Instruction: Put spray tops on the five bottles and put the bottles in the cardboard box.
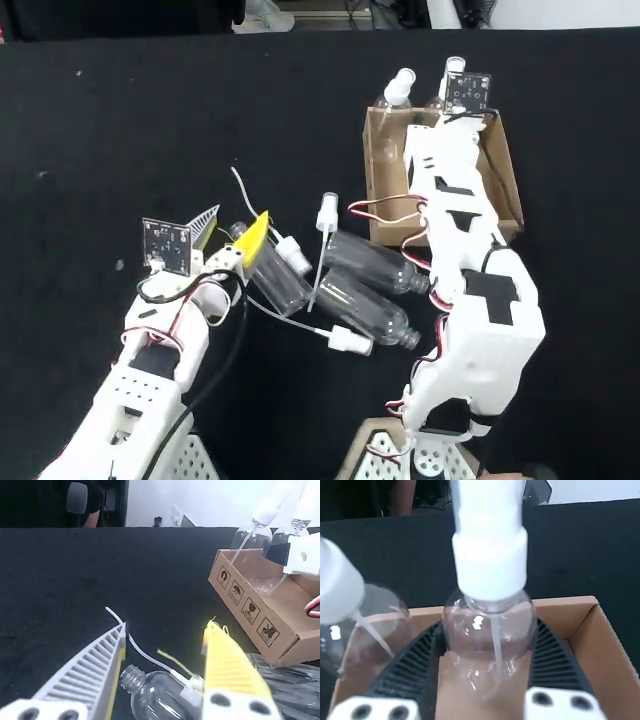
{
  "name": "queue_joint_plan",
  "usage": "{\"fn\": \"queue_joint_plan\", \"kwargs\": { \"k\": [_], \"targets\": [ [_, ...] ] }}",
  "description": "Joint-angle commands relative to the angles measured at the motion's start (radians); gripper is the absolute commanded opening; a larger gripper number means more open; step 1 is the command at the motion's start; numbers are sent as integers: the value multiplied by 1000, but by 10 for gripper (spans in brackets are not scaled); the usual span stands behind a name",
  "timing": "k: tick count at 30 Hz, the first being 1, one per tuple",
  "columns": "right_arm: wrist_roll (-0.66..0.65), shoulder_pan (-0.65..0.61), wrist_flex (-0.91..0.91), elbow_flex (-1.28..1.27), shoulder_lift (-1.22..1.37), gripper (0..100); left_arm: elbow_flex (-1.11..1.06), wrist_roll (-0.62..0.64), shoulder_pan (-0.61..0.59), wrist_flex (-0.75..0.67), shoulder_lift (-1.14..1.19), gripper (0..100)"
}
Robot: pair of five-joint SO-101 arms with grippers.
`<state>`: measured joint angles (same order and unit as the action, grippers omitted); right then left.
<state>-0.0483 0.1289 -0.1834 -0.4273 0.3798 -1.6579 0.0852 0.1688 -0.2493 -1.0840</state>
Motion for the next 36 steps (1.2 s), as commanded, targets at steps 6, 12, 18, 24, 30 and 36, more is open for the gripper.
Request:
{"fn": "queue_joint_plan", "kwargs": {
  "k": [6,12,18,24,30,36],
  "targets": [
    [-5,-9,6,-16,-48,166,-4,-11,13,-28,-12,242],
    [-5,-17,32,-91,-140,168,-4,-11,13,-28,-12,242],
    [-2,-17,32,-91,-140,168,-4,-11,13,-28,-12,242],
    [2,-17,37,-93,-140,294,-4,-11,13,-28,-12,242],
    [2,-17,38,-101,-147,349,-4,-25,13,-28,-12,242],
    [2,-17,40,-124,-168,349,-5,-68,16,-28,-12,242]
  ]
}}
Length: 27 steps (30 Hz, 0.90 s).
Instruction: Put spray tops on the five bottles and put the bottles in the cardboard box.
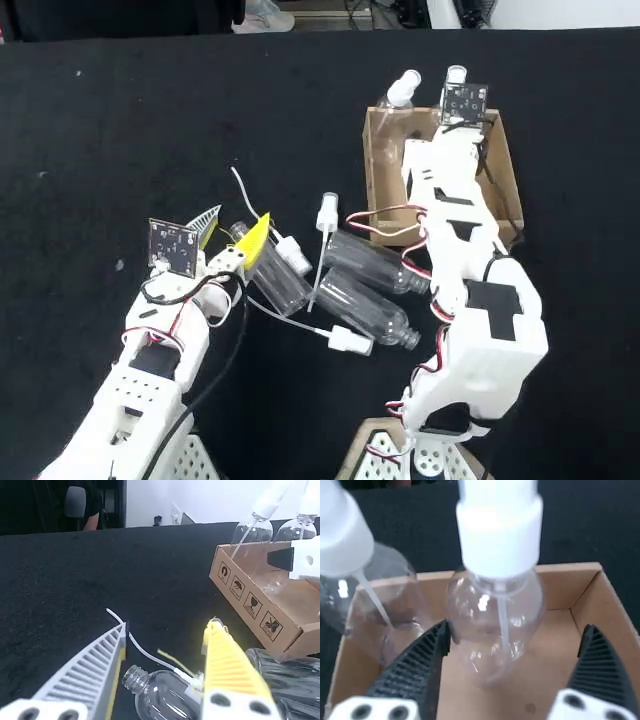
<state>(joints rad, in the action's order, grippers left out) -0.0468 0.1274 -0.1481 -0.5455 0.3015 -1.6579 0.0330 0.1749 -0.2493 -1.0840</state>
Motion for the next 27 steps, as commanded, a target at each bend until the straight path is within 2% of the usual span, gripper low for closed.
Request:
{"fn": "queue_joint_plan", "kwargs": {
  "k": [1,12,15,17,20,21,23,26,27],
  "targets": [
    [0,-14,5,-21,-108,349,-5,-15,10,-28,-12,242],
    [0,-3,11,-220,-337,350,-5,-18,10,-28,-12,242],
    [3,18,117,-225,-409,336,-5,-18,10,-28,-12,242],
    [43,35,175,-213,-441,249,-5,-18,10,-28,-12,242],
    [107,71,196,-199,-447,21,-5,-18,10,-28,-12,242],
    [118,83,198,-199,-443,8,-5,-18,10,-29,-12,242],
    [123,101,199,-191,-429,60,-5,-18,10,-29,-12,242],
    [123,118,236,-151,-397,6,-5,-18,8,-29,-12,242],
    [123,118,258,-131,-380,16,-5,-18,8,-29,-12,242]
  ]
}}
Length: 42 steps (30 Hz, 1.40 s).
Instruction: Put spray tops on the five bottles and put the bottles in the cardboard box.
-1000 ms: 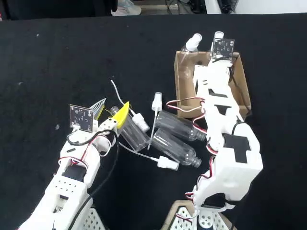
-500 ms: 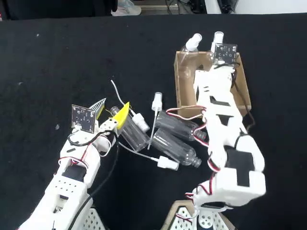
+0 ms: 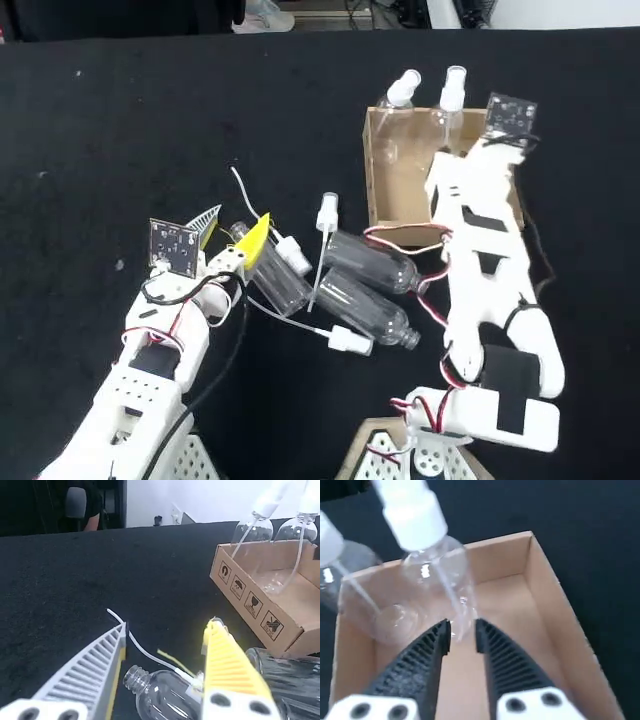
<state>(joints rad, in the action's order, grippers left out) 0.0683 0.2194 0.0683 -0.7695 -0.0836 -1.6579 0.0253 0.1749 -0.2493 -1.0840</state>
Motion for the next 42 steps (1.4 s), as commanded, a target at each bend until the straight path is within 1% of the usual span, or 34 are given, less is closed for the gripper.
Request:
{"fn": "queue_joint_plan", "kwargs": {
  "k": [1,8,13,23,35,42],
  "targets": [
    [5,26,63,114,25,16,-5,-11,7,-29,-12,242],
    [5,23,164,282,197,10,-5,-11,5,-31,-12,242],
    [3,23,198,344,257,11,-5,-11,4,-31,-14,242],
    [3,-26,120,326,271,12,-5,-11,4,-31,-14,242],
    [3,-29,118,334,295,12,-7,-11,2,-31,-18,242],
    [3,-43,84,352,335,11,-7,-11,2,-29,-20,242]
  ]
}}
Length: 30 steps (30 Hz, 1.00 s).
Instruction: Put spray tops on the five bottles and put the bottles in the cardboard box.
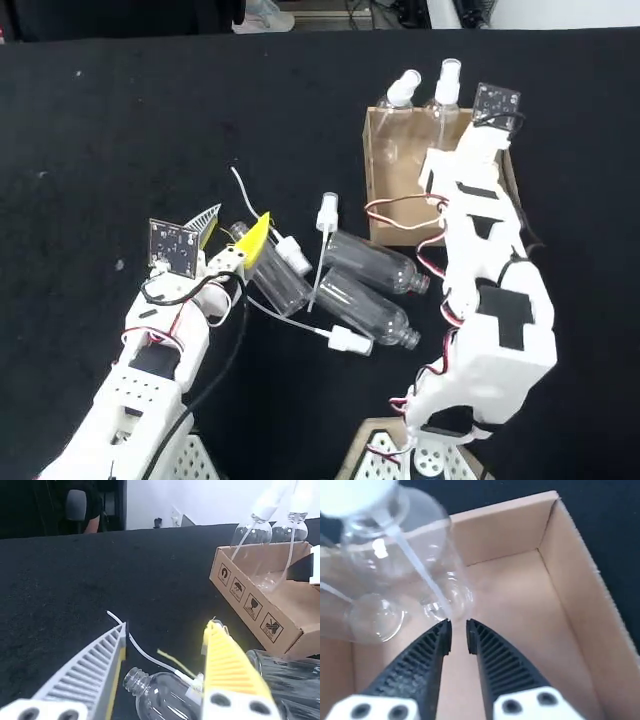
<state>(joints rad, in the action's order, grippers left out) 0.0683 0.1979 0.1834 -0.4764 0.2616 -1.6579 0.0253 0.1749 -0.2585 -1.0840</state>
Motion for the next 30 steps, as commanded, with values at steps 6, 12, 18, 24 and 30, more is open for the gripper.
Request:
{"fn": "queue_joint_plan", "kwargs": {
  "k": [6,12,18,24,30],
  "targets": [
    [3,-23,-31,59,-10,11,-7,-11,2,-20,-21,242],
    [3,-58,-31,54,-8,11,-7,-12,2,-20,-21,242],
    [3,-37,-25,53,-25,11,-7,-12,2,-20,-21,242],
    [14,23,-26,-27,-143,11,-7,-12,2,-20,-21,242],
    [201,54,-130,-51,-142,11,-7,-12,2,-20,-21,242]
  ]
}}
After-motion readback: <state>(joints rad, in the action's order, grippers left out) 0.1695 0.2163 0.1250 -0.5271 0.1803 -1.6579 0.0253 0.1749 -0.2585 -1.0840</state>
